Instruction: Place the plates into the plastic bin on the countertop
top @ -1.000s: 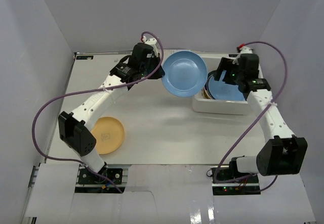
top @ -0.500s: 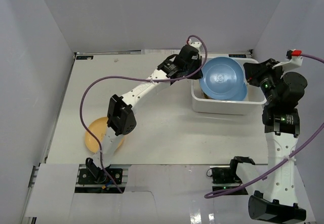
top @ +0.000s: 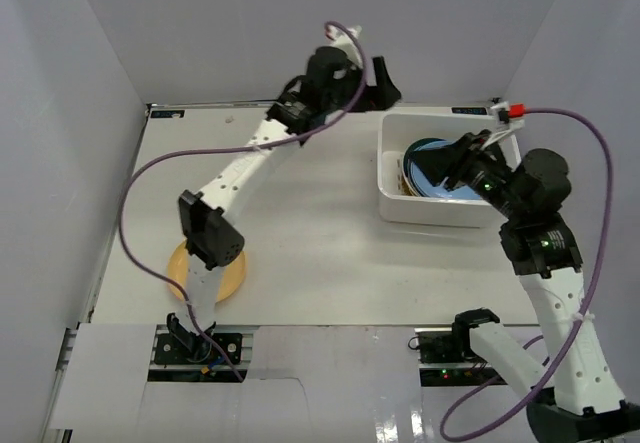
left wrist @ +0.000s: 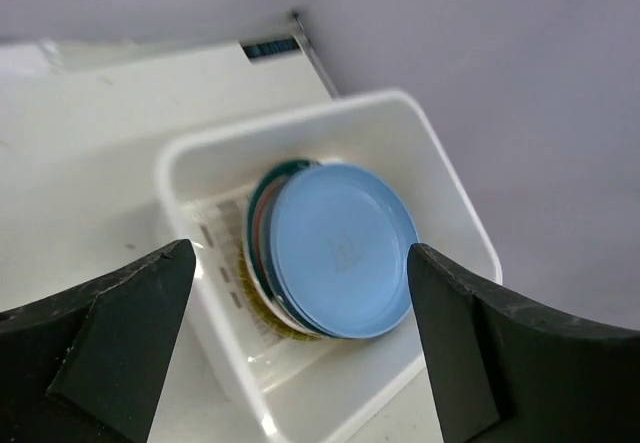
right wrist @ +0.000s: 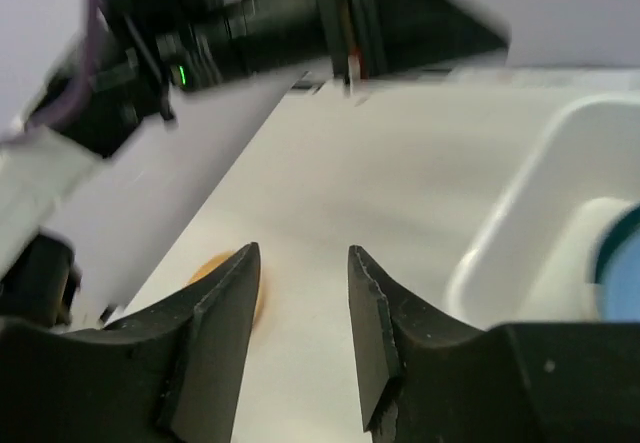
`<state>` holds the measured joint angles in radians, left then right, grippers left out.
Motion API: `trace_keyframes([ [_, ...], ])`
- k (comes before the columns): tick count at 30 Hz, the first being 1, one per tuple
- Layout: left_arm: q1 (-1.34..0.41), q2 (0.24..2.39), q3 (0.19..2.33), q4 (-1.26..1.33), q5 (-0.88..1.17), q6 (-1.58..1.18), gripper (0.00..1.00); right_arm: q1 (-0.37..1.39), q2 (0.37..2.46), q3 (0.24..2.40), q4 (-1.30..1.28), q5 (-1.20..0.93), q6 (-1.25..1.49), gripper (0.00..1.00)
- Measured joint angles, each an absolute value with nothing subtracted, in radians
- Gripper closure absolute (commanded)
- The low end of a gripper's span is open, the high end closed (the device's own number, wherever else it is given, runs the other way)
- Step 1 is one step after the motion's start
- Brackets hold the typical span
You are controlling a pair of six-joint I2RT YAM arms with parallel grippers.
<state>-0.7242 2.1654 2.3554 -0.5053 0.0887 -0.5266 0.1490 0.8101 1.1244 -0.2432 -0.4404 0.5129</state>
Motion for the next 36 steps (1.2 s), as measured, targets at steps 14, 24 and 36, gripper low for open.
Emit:
trace_keyframes([
  [14,-0.593,0.767,1.333,-0.428,-0.172,-0.413,0.02,1.078,1.581,1.157,0.01,-0.002,0.52,0.27],
  [24,-0.59,0.49,1.0,-0.724,-0.234,-0.473,0.02,1.157,2.126,1.427,0.064,0.024,0.627,0.34],
  [36,-0.59,0.44,0.991,-0.781,-0.242,-0.465,0.02,1.154,2.09,1.441,0.068,0.148,0.64,0.92],
])
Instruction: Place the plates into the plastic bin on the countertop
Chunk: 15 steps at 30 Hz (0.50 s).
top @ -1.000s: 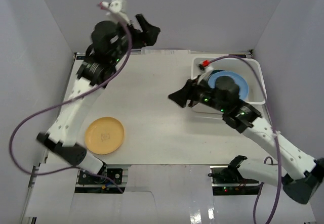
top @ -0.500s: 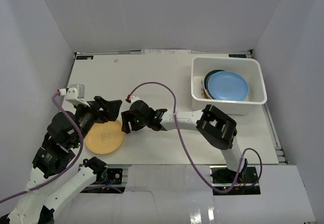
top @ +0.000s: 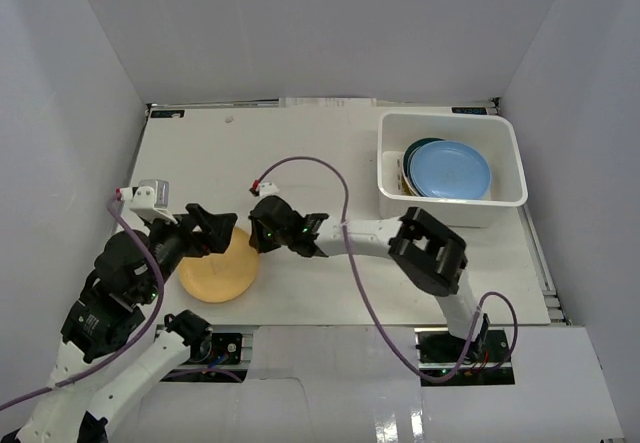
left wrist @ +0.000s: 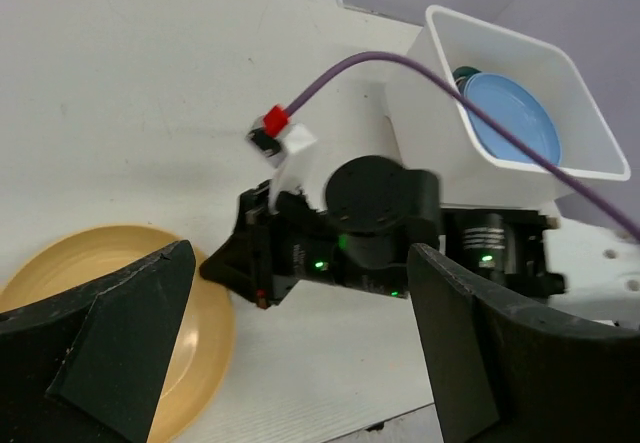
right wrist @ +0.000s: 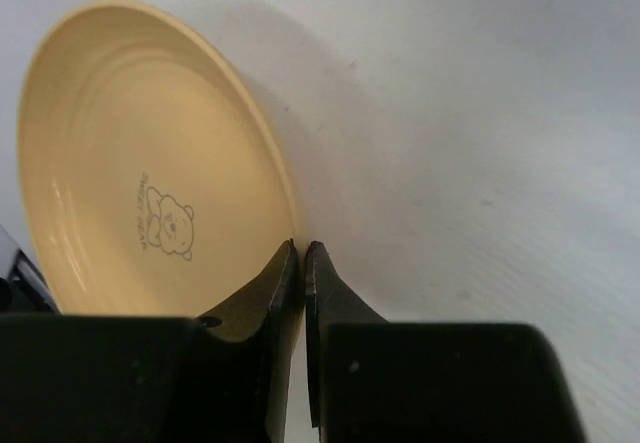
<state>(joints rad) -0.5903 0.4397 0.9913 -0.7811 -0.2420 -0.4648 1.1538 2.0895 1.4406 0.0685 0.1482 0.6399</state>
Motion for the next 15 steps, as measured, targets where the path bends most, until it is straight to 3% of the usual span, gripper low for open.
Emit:
trace_keyframes([
  [5,-0.59,0.477,1.021,-0.677,-0.157,-0.456,0.02,0.982,1.637,1.259,0.015,0.231,0.551,0.92],
  [10,-0.59,0.557,0.979,-0.569,-0.047,-0.464,0.02,0.561,1.158,1.132,0.035,0.297,0.513,0.92],
  [15,-0.59,0.659,0.887,-0.512,0.039,-0.484,0.02,0.193,0.945,1.009,-0.038,0.276,0.476,0.92],
])
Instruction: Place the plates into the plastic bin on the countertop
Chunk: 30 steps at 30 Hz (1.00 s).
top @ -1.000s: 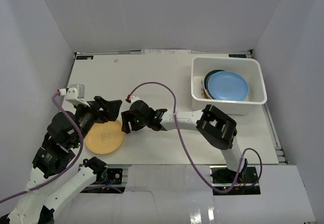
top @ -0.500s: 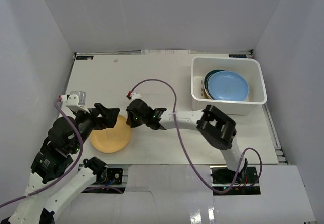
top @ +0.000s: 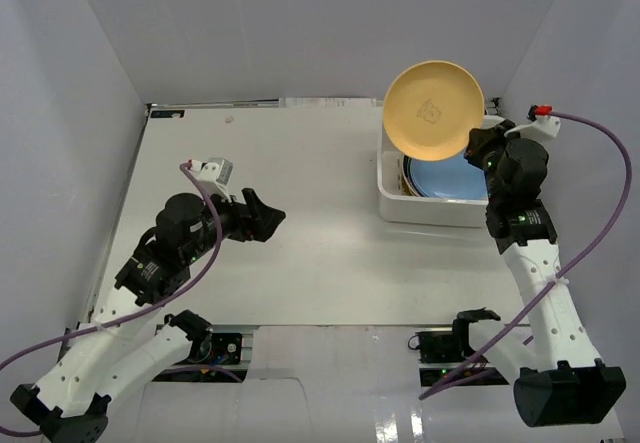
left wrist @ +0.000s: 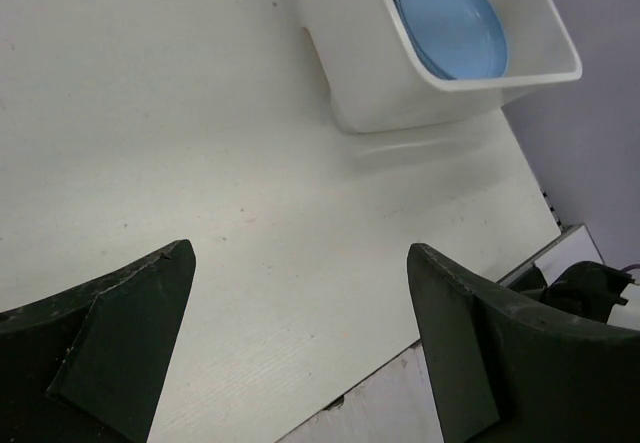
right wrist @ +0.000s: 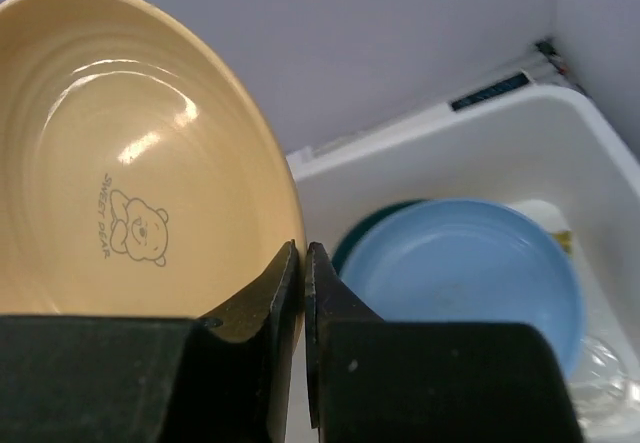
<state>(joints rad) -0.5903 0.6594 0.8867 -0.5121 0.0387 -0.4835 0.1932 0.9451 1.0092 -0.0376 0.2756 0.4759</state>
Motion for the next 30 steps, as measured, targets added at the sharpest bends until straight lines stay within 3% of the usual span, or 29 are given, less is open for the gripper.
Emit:
trace_keyframes([
  [7,-0.59,0.719,0.841,-0.486,0.08,-0.494,0.02,-0.062,1.032,0.826,-0.144,0.183,0.46,0.91],
  [9,-0.59,0.719,0.84,-0.483,0.086,-0.494,0.02,-0.076,1.067,0.804,-0.179,0.173,0.463,0.7],
  [10,-0.59,0.719,0.839,-0.48,0.088,-0.494,0.02,-0.078,1.08,0.804,-0.185,0.169,0.462,0.51],
  [12,-0.59,0.719,0.838,-0.476,0.088,-0.493,0.02,-0.078,1.086,0.807,-0.184,0.166,0.464,0.34],
  [13,-0.59,0.719,0.838,-0.476,0.089,-0.493,0.02,-0.078,1.086,0.815,-0.185,0.162,0.463,0.21],
  [15,-0.59,0.719,0.838,-0.476,0.089,-0.491,0.02,-0.078,1.087,0.853,-0.191,0.152,0.46,0.12],
  [16,-0.59,0.719,0.838,-0.475,0.089,-0.49,0.02,-0.078,1.085,0.885,-0.197,0.148,0.455,0.01],
  [18,-0.59,0.72,0.841,-0.474,0.092,-0.484,0.02,-0.078,1.077,0.945,-0.207,0.146,0.448,0.1],
  [24,-0.59,0.741,0.931,-0.48,0.112,-0.463,0.02,-0.078,0.931,1.085,-0.25,0.088,0.433,0.1],
  [30,-0.59,0.695,1.054,-0.469,0.108,-0.449,0.02,-0.078,0.68,1.107,-0.285,-0.175,0.455,0.1],
])
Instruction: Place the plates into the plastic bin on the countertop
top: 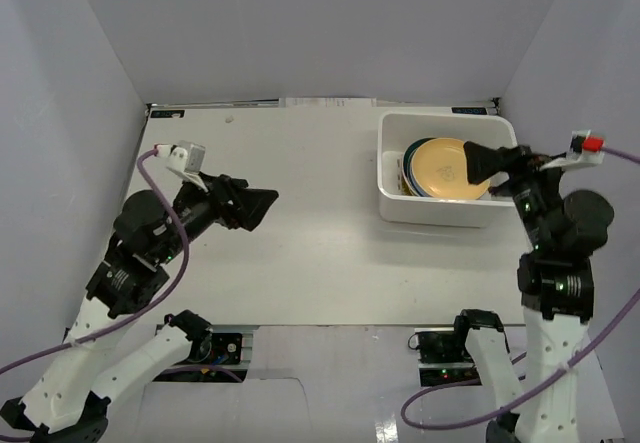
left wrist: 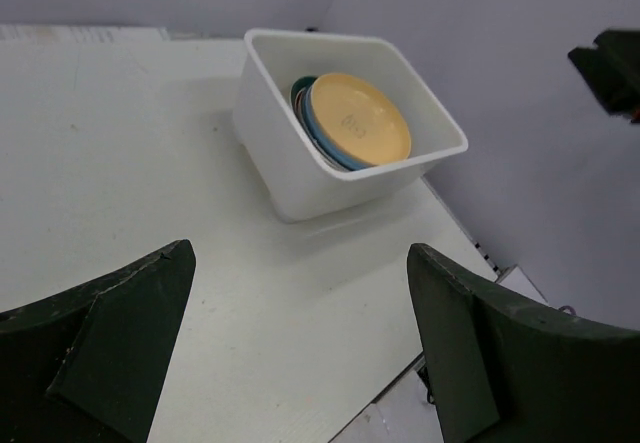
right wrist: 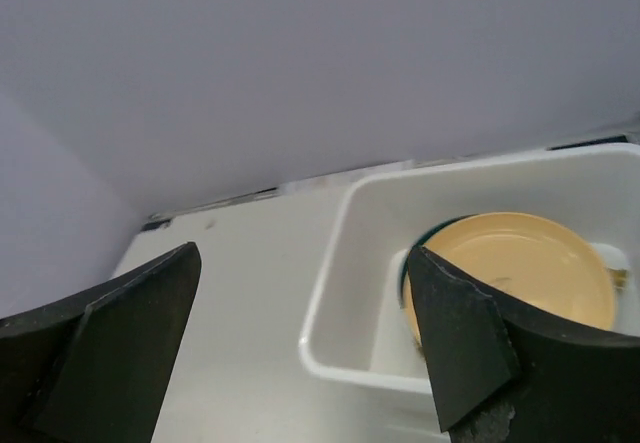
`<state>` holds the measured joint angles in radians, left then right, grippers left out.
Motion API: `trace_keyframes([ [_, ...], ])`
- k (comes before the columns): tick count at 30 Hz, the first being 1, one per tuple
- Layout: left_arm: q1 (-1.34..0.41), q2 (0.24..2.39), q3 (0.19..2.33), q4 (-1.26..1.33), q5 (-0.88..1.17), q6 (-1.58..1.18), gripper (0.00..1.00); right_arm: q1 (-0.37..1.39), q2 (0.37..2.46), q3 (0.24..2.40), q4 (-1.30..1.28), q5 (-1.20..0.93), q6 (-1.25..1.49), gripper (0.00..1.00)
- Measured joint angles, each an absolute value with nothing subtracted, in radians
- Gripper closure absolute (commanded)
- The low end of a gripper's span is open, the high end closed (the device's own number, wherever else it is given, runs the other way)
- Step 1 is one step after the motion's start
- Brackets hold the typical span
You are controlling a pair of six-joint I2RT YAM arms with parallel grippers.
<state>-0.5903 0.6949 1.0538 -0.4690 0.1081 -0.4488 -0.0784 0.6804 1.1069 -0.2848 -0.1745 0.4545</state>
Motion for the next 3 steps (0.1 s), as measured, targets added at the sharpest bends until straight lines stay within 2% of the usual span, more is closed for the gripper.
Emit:
trace_keyframes([
  [3,-0.59,0.623,1.06,-0.445,0.097,-0.445,0.02,-0.078,0.476,0.957,-0.208,-0.348,0.527,0.1],
])
